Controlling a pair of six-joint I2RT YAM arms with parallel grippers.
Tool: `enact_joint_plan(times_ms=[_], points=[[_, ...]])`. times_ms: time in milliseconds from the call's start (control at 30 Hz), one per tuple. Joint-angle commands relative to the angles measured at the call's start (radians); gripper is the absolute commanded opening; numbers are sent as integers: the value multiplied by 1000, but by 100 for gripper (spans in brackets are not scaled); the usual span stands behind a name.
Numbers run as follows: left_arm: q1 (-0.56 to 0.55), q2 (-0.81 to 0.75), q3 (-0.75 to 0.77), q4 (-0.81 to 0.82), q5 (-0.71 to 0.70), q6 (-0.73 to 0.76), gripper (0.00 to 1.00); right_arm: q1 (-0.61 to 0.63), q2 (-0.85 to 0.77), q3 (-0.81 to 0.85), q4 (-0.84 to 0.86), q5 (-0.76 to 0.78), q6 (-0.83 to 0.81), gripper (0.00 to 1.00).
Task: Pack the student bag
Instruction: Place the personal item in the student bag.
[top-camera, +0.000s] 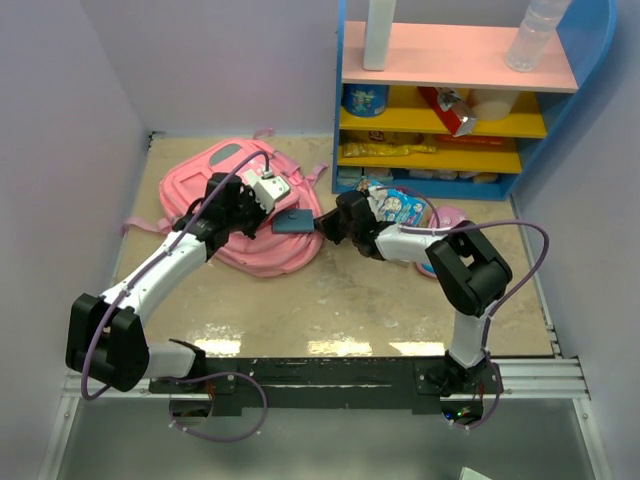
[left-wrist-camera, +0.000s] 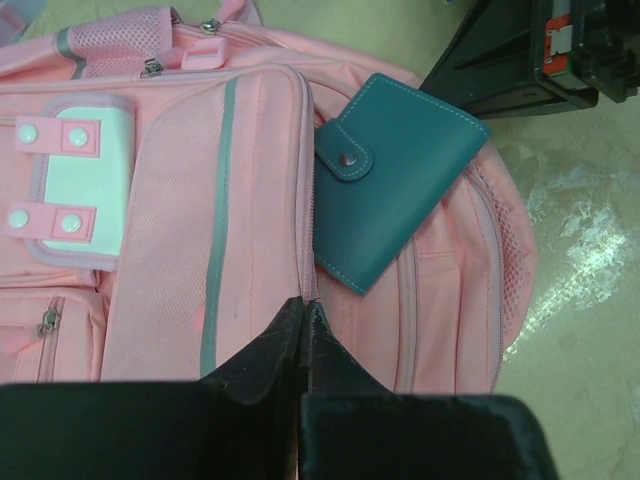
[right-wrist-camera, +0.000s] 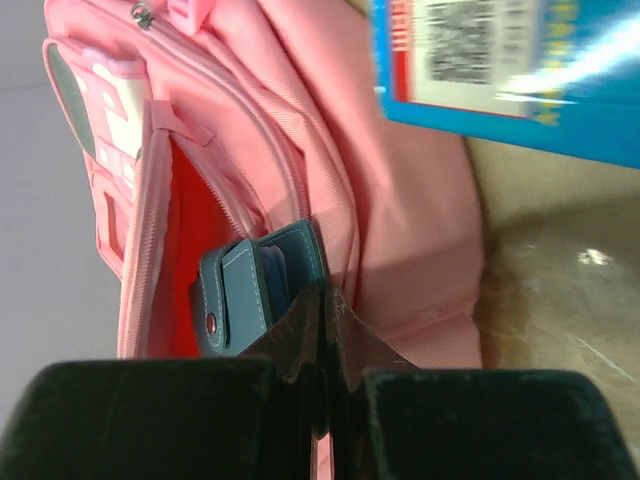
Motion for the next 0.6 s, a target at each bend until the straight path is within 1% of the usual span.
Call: enact_joint_plan(times_ms=[0,100,133,167,333,467,500,533,567], points=[[-7,-35,73,67,107,-27,0,34,35,121,-11,4,-61,0],[-7,-37,70,51,139,-23,0,60,53,197,1,18,-91,0],[-7,-38,67,45,146,-21,0,72,50,235,-32,39,-95,0],[-7,-40,67,42,153,-21,0,95,50,247,-28,77,-121,0],[-7,-46,65,34,162,-35,0,176,81,272,120,95,-164,0],[-7,-49,68,25,181,-33,0,206,113,298,141,76,-210,0],[-5,-51,68,22,182,-29,0,207,113,301,130,70,-219,3],[-5,-51,65,21,181,-24,0,207,110,304,71,72,-227,25],[-5,-54,64,19,181,-21,0,206,107,306,35,70,-241,37]])
